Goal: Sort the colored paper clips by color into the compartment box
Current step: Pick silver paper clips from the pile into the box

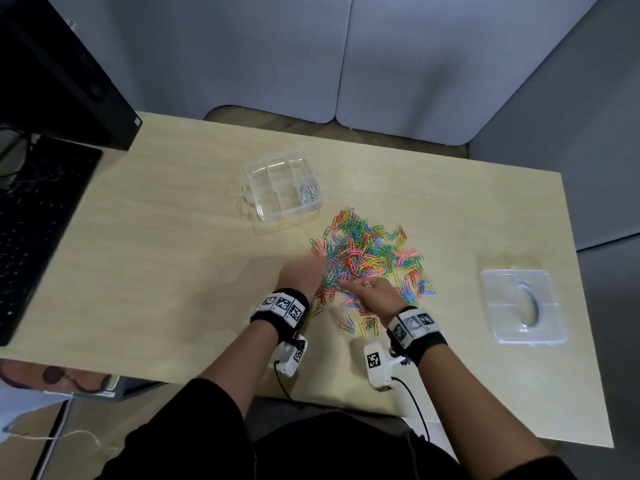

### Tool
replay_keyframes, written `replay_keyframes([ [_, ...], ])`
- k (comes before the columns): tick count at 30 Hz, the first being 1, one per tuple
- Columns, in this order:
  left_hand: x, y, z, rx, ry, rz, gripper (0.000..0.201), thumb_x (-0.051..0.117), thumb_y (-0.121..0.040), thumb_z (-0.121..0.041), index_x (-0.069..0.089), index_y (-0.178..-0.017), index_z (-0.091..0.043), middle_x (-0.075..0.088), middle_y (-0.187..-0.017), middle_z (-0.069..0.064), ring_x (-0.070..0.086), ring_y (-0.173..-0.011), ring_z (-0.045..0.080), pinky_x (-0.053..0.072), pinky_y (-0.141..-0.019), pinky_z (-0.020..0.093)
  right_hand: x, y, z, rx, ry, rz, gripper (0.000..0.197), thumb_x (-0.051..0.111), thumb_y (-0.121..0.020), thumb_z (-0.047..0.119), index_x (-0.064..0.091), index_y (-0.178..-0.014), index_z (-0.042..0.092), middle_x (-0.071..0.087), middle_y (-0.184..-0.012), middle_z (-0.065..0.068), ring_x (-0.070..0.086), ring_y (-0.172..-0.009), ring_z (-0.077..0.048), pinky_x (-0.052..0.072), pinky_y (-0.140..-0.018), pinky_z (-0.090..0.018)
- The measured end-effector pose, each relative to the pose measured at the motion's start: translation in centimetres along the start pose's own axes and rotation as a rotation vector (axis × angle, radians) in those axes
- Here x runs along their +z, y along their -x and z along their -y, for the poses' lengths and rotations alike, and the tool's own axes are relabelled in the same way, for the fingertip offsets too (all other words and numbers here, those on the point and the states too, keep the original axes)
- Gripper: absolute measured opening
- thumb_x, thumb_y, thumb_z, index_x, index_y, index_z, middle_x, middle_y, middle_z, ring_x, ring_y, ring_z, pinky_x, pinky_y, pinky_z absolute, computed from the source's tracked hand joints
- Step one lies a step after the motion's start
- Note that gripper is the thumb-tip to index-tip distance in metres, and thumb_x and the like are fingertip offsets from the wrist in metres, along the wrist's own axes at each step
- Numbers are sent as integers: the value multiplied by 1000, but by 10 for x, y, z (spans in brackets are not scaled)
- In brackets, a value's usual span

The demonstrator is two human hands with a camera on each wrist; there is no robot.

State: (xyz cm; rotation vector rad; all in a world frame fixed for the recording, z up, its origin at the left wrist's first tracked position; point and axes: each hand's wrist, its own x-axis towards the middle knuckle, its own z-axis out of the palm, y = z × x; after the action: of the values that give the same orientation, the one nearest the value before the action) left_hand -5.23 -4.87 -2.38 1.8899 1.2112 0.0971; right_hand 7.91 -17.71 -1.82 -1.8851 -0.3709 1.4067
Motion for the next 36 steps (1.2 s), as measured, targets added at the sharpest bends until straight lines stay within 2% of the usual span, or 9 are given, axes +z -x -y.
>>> replay_keyframes([
  [2, 1, 2, -1, 32, -83, -3, 9, 66, -83, -25, 72, -78, -19, 69, -76, -4, 63, -71, 16, 55, -70, 29, 3, -13, -3, -156, 315, -135, 23, 80, -78, 40, 76, -80, 17, 69, -64, -1, 62, -53, -16, 52, -54, -26],
  [6, 1, 2, 0, 72, -195, -2, 12, 78, -77, -34, 74, -84, -24, 66, -77, -9, 57, -69, 10, 47, -68, 21, 16, -27, -9, -348, 837, -258, 9, 71, -83, 38, 72, -83, 29, 66, -68, 9, 63, -61, -11, 56, -59, -30],
  [11, 0, -4, 1, 136, -286, 41, 15, 75, -82, -33, 76, -94, -24, 73, -93, -7, 66, -83, 14, 52, -79, 25, 16, -34, -15, -439, 968, -262, 11, 66, -89, 35, 69, -82, 28, 68, -74, 7, 63, -66, -14, 57, -62, -33],
  [16, 2, -7, 5, 224, -330, 87, 10, 70, -86, -28, 76, -94, -26, 73, -98, -8, 65, -87, 14, 54, -83, 28, 2, -27, -15, -361, 560, -208, 21, 63, -94, 29, 65, -74, 23, 68, -70, 4, 59, -58, -9, 49, -59, -24],
  [22, 5, -10, 4, 255, -324, 125, 9, 65, -86, -26, 73, -90, -24, 71, -95, -6, 64, -84, 15, 53, -80, 28, -18, 4, -1, 41, -560, 35, 14, 55, -99, 11, 63, -97, 0, 65, -82, -11, 65, -74, -19, 55, -59, -23],
  [25, 6, -9, 2, 258, -348, 127, 9, 61, -91, -27, 69, -90, -22, 68, -88, -6, 62, -81, 15, 50, -74, 29, -26, 11, 2, 82, -638, 129, 11, 56, -98, 8, 63, -101, 0, 66, -85, -11, 67, -73, -14, 57, -62, -19],
  [30, 5, -5, 3, 142, -164, 165, 16, 46, -100, -25, 51, -89, -14, 49, -63, -4, 47, -59, 20, 31, -58, 30, -32, 10, 3, 94, -699, 99, 23, 59, -94, 2, 64, -117, -1, 69, -85, -10, 64, -66, -11, 55, -58, -18],
  [33, -1, -3, 4, 58, -73, 198, 21, 41, -103, -26, 48, -89, -12, 54, -76, 6, 52, -73, 26, 30, -62, 32, -33, 11, 5, 87, -764, 184, 26, 51, -98, 1, 61, -121, -2, 67, -82, -9, 64, -68, -14, 56, -61, -21],
  [36, -9, 2, 8, -15, -14, 234, 13, 48, -100, -24, 48, -93, -14, 66, -105, 17, 62, -94, 34, 45, -76, 33, -30, 11, 10, 118, -799, 242, 23, 55, -97, 11, 65, -114, -1, 70, -85, -10, 68, -73, -16, 59, -66, -24],
])
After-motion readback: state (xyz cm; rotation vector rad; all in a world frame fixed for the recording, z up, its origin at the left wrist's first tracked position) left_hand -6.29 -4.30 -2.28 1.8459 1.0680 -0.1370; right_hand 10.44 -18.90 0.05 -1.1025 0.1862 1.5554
